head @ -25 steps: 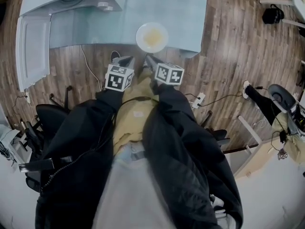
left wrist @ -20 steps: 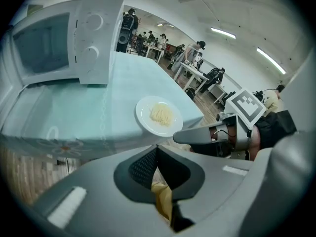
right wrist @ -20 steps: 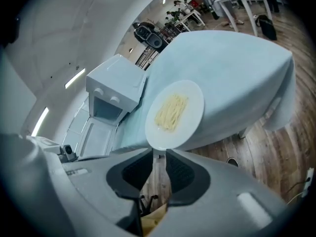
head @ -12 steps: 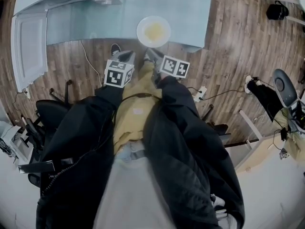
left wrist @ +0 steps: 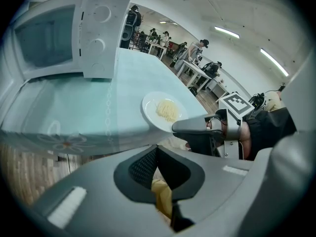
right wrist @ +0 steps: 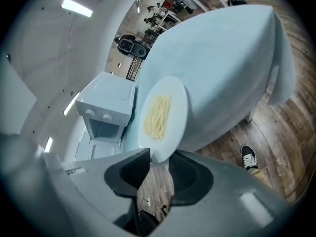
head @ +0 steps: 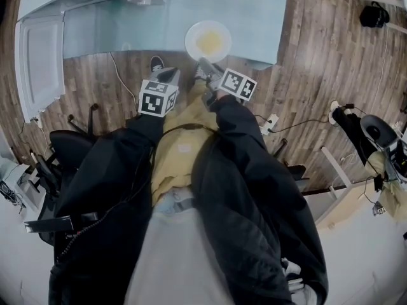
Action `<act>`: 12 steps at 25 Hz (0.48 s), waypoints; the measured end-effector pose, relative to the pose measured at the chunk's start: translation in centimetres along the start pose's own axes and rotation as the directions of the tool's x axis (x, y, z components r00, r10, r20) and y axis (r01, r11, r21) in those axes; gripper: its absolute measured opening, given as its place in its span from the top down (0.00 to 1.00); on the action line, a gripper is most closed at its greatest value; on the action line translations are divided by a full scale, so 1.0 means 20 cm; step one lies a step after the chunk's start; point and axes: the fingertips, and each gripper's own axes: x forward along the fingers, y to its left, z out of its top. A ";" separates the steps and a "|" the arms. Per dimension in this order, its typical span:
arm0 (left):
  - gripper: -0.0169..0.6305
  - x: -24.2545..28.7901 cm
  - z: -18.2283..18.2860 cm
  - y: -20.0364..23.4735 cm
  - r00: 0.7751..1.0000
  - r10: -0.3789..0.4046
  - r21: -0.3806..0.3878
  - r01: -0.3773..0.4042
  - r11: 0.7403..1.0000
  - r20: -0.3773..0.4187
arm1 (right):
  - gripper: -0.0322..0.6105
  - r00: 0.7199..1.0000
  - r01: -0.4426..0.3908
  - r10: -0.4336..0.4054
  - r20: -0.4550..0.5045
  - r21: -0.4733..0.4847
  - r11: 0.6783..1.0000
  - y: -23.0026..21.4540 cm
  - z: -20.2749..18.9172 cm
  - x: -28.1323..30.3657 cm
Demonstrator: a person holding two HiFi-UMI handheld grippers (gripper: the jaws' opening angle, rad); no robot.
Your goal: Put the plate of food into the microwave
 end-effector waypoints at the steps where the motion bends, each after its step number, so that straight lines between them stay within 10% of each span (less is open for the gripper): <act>1: 0.98 0.00 0.00 0.00 1.000 0.000 -0.002 0.000 1.000 -0.002 | 0.78 1.000 -0.008 0.008 0.010 0.021 1.000 0.00 0.01 0.01; 12: 0.98 0.01 -0.05 0.03 1.000 -0.006 -0.016 0.006 1.000 -0.018 | 0.88 0.990 -0.136 0.129 0.051 0.171 0.976 0.02 0.04 0.03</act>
